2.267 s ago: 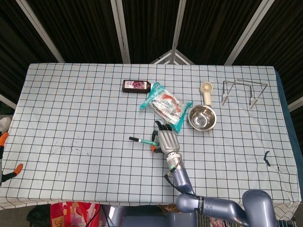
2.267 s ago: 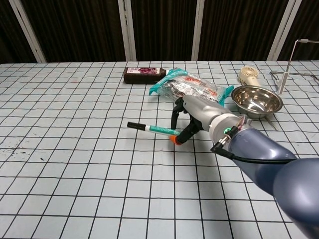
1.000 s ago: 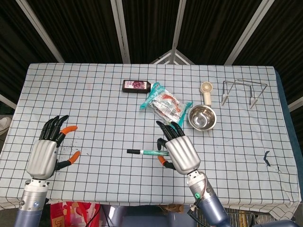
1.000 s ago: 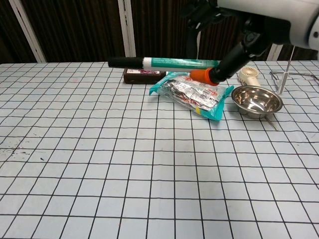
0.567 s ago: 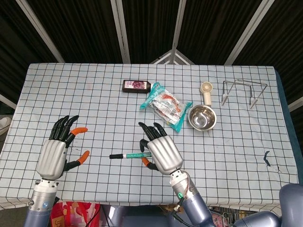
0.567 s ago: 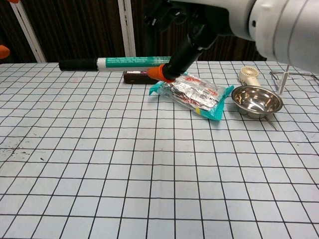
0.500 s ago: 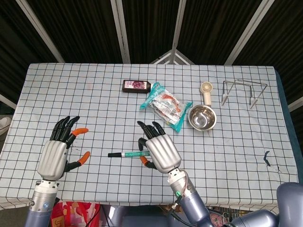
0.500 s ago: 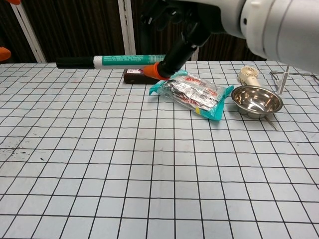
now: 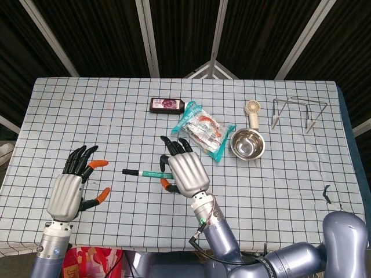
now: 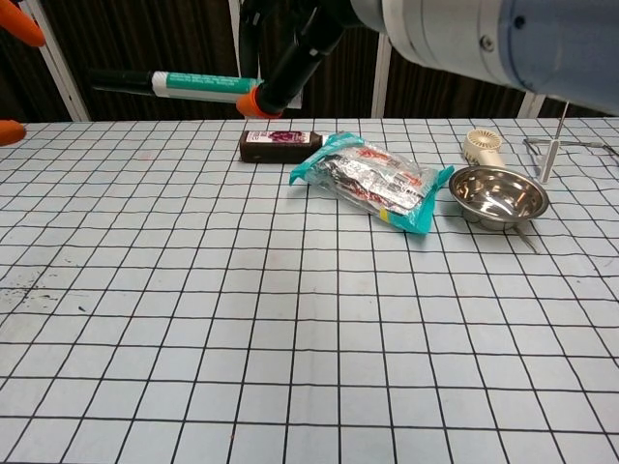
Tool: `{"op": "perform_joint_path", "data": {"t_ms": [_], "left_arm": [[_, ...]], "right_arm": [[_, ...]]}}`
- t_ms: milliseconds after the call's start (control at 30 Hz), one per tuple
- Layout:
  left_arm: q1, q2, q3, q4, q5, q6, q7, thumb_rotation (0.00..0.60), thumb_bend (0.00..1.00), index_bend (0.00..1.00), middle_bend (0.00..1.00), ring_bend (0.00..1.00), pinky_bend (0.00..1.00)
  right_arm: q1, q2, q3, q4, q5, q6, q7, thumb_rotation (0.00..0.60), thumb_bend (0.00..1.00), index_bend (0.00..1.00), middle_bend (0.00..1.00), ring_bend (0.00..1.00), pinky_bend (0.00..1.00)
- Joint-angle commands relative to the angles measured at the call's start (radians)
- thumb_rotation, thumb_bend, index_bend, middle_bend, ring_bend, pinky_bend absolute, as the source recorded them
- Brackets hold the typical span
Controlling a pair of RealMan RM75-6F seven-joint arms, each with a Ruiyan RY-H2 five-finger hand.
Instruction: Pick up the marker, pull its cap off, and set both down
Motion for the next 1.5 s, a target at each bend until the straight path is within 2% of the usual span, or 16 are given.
{"op": "perform_joint_path", "data": {"t_ms": [33, 667, 1133, 1500], "left_arm": [[-0.010, -0.018, -0.005, 0.017, -0.004, -0.008, -0.005, 0.600, 0.35, 0.34, 0.09, 0.00, 0.02], [-0.031, -0.077, -0.023, 0.050, 0.043, 0.015, -0.009, 0.600, 0.40, 0.43, 0.13, 0.00, 0.02], [-0.050, -0.106, -0.035, 0.068, 0.056, 0.011, -0.008, 0.600, 0.44, 0.50, 0.17, 0.00, 0.02], [-0.058, -0.130, -0.036, 0.091, 0.038, 0.005, 0.008, 0.600, 0.44, 0.49, 0.17, 0.00, 0.02]], "right_arm": [[0.014, -0.001, -0.001, -0.009, 0.000, 0.012, 0.001, 0.600, 0.46, 0.68, 0.09, 0.18, 0.10], [0.086, 0.002, -0.014, -0.048, 0.020, 0.084, 0.012, 0.600, 0.46, 0.68, 0.09, 0.18, 0.10], [0.103, 0.014, -0.033, -0.038, 0.035, 0.087, 0.050, 0.600, 0.46, 0.68, 0.09, 0.18, 0.10], [0.106, 0.028, -0.051, -0.044, 0.032, 0.097, 0.076, 0.600, 0.46, 0.68, 0.09, 0.18, 0.10]]}}
